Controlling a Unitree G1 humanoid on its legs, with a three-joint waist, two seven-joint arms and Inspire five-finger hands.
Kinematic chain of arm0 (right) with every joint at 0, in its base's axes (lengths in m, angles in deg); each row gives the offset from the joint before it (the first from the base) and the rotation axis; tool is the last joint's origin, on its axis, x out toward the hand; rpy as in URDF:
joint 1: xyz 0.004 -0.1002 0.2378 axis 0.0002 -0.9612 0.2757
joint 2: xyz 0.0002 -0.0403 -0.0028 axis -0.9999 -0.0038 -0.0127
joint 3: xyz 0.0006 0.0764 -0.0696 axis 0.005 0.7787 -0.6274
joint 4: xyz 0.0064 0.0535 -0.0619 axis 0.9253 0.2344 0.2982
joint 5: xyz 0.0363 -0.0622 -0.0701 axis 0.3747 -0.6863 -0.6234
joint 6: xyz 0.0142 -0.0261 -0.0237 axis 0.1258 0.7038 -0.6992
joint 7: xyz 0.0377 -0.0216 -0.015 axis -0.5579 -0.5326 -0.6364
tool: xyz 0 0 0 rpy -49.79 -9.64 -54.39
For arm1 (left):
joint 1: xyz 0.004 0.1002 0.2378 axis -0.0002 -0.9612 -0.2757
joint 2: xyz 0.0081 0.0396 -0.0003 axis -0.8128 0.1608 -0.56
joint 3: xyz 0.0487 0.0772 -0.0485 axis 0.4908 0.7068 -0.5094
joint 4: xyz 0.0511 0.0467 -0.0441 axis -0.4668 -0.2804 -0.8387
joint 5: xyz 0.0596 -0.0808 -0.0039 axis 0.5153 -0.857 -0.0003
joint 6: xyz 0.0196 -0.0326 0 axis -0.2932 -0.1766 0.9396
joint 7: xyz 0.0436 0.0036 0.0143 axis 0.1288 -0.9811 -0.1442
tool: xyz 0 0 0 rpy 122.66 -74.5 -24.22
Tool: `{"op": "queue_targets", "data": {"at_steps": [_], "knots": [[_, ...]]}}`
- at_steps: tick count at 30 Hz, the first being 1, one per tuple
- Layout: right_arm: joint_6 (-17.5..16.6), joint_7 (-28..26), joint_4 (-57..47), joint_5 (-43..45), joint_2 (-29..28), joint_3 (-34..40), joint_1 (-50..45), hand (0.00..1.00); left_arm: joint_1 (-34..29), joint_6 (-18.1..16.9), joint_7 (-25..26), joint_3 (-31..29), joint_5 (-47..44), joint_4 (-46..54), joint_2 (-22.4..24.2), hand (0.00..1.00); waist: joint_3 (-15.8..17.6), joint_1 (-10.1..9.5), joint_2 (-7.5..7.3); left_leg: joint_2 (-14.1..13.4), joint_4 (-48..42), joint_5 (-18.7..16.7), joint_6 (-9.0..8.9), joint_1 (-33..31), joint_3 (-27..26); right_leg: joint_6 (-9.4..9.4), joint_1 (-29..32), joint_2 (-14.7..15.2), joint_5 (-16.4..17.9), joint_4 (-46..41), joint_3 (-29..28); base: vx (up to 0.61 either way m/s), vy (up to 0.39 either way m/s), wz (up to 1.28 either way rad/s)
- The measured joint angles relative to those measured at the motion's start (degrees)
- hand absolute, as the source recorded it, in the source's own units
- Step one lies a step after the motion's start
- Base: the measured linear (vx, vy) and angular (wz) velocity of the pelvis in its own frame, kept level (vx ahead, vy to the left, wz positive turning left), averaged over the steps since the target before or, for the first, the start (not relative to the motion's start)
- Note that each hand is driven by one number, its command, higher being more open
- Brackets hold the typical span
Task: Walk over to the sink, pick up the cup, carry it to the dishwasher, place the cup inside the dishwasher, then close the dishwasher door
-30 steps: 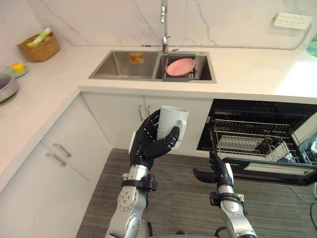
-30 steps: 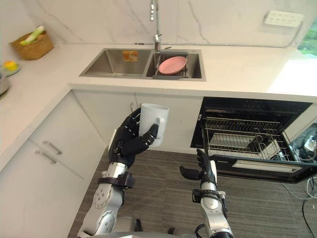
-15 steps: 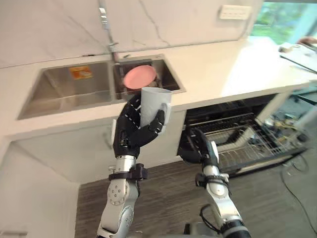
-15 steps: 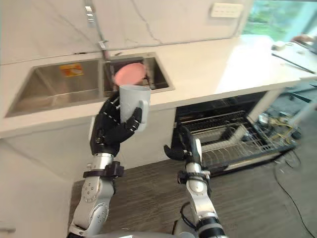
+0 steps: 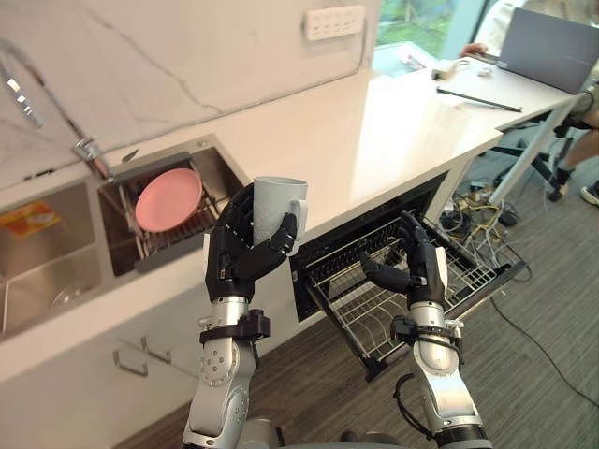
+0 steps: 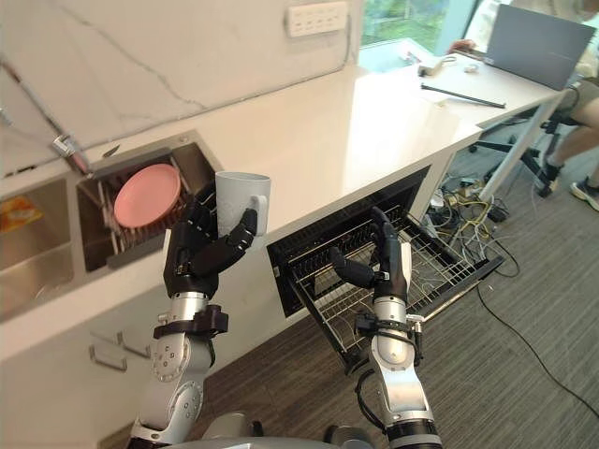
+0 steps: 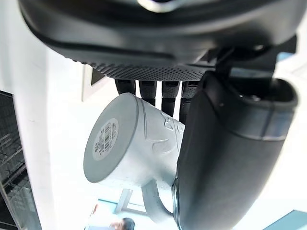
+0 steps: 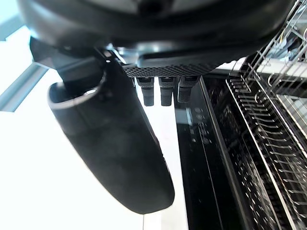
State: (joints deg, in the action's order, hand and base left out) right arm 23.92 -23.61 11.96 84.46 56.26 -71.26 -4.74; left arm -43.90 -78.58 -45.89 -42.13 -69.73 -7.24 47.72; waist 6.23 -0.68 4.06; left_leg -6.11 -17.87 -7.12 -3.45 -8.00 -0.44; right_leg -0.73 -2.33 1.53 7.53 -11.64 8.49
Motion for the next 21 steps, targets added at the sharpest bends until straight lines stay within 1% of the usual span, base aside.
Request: {"op": "queue_targets", "data": {"at_steps": [1, 2, 3, 4, 7, 11, 16, 18, 21], "knots": [[0.04, -0.18, 0.37, -0.04, -0.24, -0.11, -0.18, 0.9, -0.07, -0.12, -0.02, -0.14, 0.01, -0.12, -0.1, 0.3, -0.07, -0.21, -0.76, 0.44, -0.49, 0.87, -0.6, 0.86, -0.51, 1.0, -0.75, 0.45, 0.35, 0.49, -1.38, 0.29, 0.269, -0.79], [-0.11, -0.4, -0.27, -0.07, -0.86, -0.29, -1.31, 0.9, -0.44, -0.13, -0.02, -0.3, 0.02, -0.11, -0.73, 0.3, -0.66, 0.3, -1.62, 1.57, 1.27, 1.15, -0.14, 2.37, -1.58, 1.92, -1.67, 1.74, -0.18, 1.95, -2.36, 0.21, 0.219, -0.38], [-0.54, -0.75, -0.86, -0.07, -1.25, -0.23, -1.93, 0.9, -0.32, -0.13, -0.03, -0.57, 0.04, -0.1, -0.76, 0.3, -0.83, 1.15, -2.01, 2.92, 3.2, 1.87, 0.93, 3.35, -2.08, 2.44, -1.88, 3.21, -0.51, 2.9, -2.7, 0.18, 0.2, -0.18], [-0.56, -0.95, -0.92, -0.08, -1.29, -0.16, -1.97, 0.9, -0.36, -0.12, -0.03, -0.8, 0.09, -0.09, -0.73, 0.3, -0.83, 1.43, -2.04, 3.44, 4.26, 2.23, 1.37, 3.8, -2.48, 2.67, -1.88, 3.76, -0.65, 3.13, -3.0, 0.13, 0.183, -0.06], [-0.55, -2.3, -1.16, -0.05, -1.51, 0.12, -2.88, 0.9, -1.24, -0.11, -0.03, -1.11, 0.99, -0.06, -0.76, 0.3, -0.84, 1.41, -2.03, 4.9, 8.29, 3.27, 2.33, 6.61, -4.13, 3.67, -2.33, 5.06, -1.26, 3.87, -4.51, 0.06, 0.125, -0.2], [-0.55, -3.83, -4.65, 0.24, -2.34, 0.12, -4.2, 0.9, -1.67, -0.11, -0.08, -1.88, 0.99, 0.09, -0.87, 0.3, -0.67, 1.45, -2.31, 5.18, 12.88, 4.16, 2.65, 9.35, -6.71, 4.79, -2.01, 5.46, -2.0, 4.92, -7.32, 0.0, 0.033, -0.32], [-0.7, -5.71, -10.29, 2.84, -2.64, -0.49, -4.9, 0.9, -1.55, -0.09, -0.1, -3.29, 1.01, 0.13, -1.07, 0.3, -0.3, 1.91, -2.94, 5.03, 14.83, 4.34, 2.76, 11.01, -10.61, 5.7, -1.23, 5.16, -2.62, 6.05, -11.15, -0.05, 0.007, -0.48], [-1.37, -6.49, -12.23, 4.67, -2.6, -0.58, -5.56, 0.9, -1.15, -0.09, -0.06, -4.11, 1.02, 0.14, -1.26, 0.3, -0.32, 2.69, -2.96, 5.05, 15.91, 4.54, 3.1, 11.7, -11.72, 5.89, -1.1, 4.85, -3.32, 6.85, -12.41, -0.06, 0.0, -0.31], [-1.7, -7.56, -12.65, 6.68, -2.37, -2.39, -5.65, 0.9, -0.06, -0.08, 0.32, -5.81, 1.05, 0.13, -1.52, 0.3, -0.35, 3.1, -3.05, 4.89, 17.02, 4.67, 3.07, 12.41, -13.71, 6.0, -0.41, 4.49, -4.08, 7.07, -14.4, -0.07, 0.005, -0.34]]}}
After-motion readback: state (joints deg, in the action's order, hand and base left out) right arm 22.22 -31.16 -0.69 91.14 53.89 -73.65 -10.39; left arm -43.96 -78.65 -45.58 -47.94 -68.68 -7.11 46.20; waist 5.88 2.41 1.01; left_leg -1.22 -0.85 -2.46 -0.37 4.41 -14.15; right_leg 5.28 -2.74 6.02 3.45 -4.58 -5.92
